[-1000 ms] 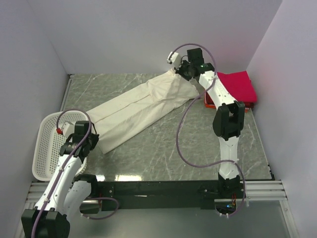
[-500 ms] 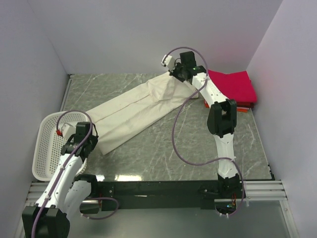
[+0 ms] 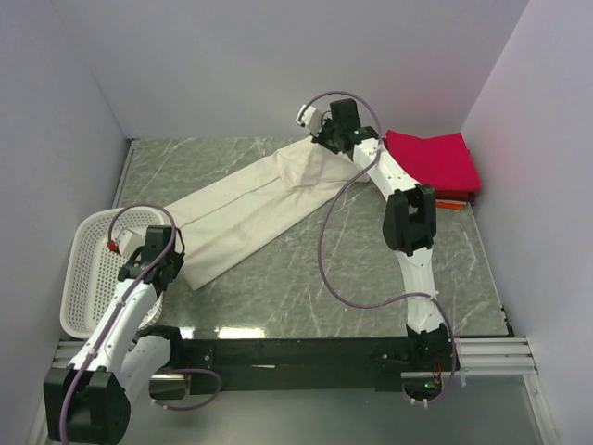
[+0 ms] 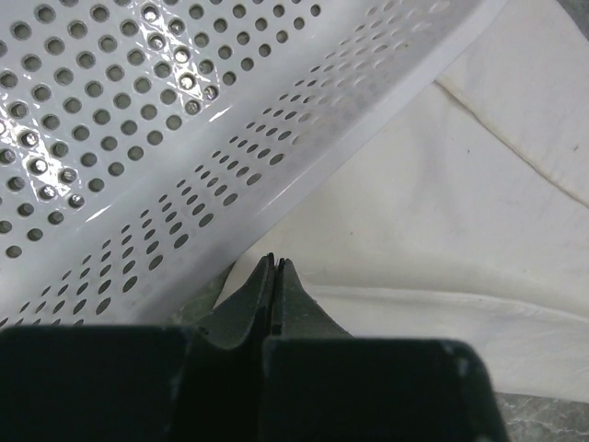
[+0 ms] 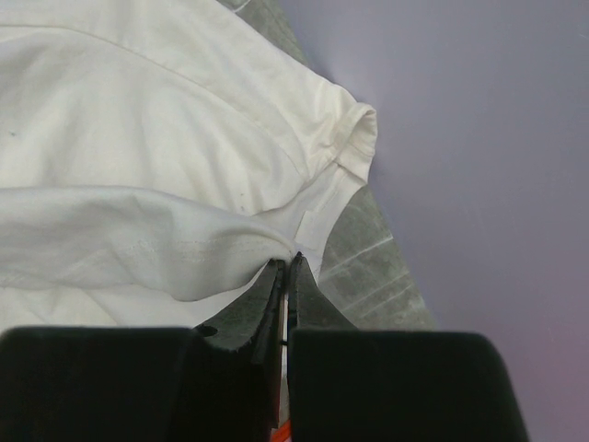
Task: Fold and stack the t-shirts
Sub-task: Fold the tshirt
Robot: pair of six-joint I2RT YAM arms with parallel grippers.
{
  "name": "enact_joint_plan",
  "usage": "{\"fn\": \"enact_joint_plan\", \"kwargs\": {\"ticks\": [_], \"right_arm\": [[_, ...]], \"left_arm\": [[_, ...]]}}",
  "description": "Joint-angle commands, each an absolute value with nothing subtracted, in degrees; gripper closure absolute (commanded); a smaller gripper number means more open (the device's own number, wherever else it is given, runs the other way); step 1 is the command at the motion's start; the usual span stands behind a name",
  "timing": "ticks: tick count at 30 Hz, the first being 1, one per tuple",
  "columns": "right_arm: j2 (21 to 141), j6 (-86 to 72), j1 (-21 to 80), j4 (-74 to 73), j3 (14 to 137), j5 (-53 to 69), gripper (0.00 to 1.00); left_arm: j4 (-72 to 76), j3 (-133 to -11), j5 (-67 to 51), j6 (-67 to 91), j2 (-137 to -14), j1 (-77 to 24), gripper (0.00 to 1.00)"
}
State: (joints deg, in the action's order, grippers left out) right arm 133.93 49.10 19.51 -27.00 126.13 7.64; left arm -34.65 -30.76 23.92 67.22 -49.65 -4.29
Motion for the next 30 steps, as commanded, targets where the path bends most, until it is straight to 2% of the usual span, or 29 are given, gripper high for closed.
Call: {"fn": "enact_joint_plan", "kwargs": {"ticks": [1, 18, 21, 22, 24, 25, 26, 30], "right_arm": [[135.1, 50.4, 20.6, -23.6, 128.4, 5.9, 1.00], [137.5, 51.7, 21.0, -20.6, 128.7, 4.0, 1.00], [139.0, 50.5, 22.1, -15.8, 128.5, 0.1, 0.74], [139.6, 50.5, 23.0, -14.3, 128.6, -1.7, 0.50], [141.1, 49.9, 23.7, -10.8, 129.5, -6.1, 0.37], [141.4, 49.0, 24.0, -9.7, 129.7, -7.1, 0.28], [141.6, 46.8, 23.9, -8.0, 130.2, -8.3, 0.25], [139.0, 43.3, 22.0, -9.7, 128.1, -5.9, 0.25]], "left_arm": [[-33.0, -30.7, 26.5, 67.7, -50.2, -4.0, 1.00], [-31.8, -31.8, 28.2, 67.5, -54.7, -3.9, 0.99], [-32.9, -33.4, 27.9, 67.5, -56.1, -3.8, 0.69], [-33.2, -34.9, 27.0, 67.2, -56.4, -3.8, 0.49], [-33.5, -36.3, 25.8, 66.0, -55.8, -3.8, 0.34], [-33.1, -37.3, 25.0, 65.3, -55.5, -3.8, 0.30], [-32.2, -37.9, 22.7, 64.5, -55.0, -3.8, 0.29], [-28.0, -38.9, 15.2, 59.2, -52.4, -3.8, 0.27]]}}
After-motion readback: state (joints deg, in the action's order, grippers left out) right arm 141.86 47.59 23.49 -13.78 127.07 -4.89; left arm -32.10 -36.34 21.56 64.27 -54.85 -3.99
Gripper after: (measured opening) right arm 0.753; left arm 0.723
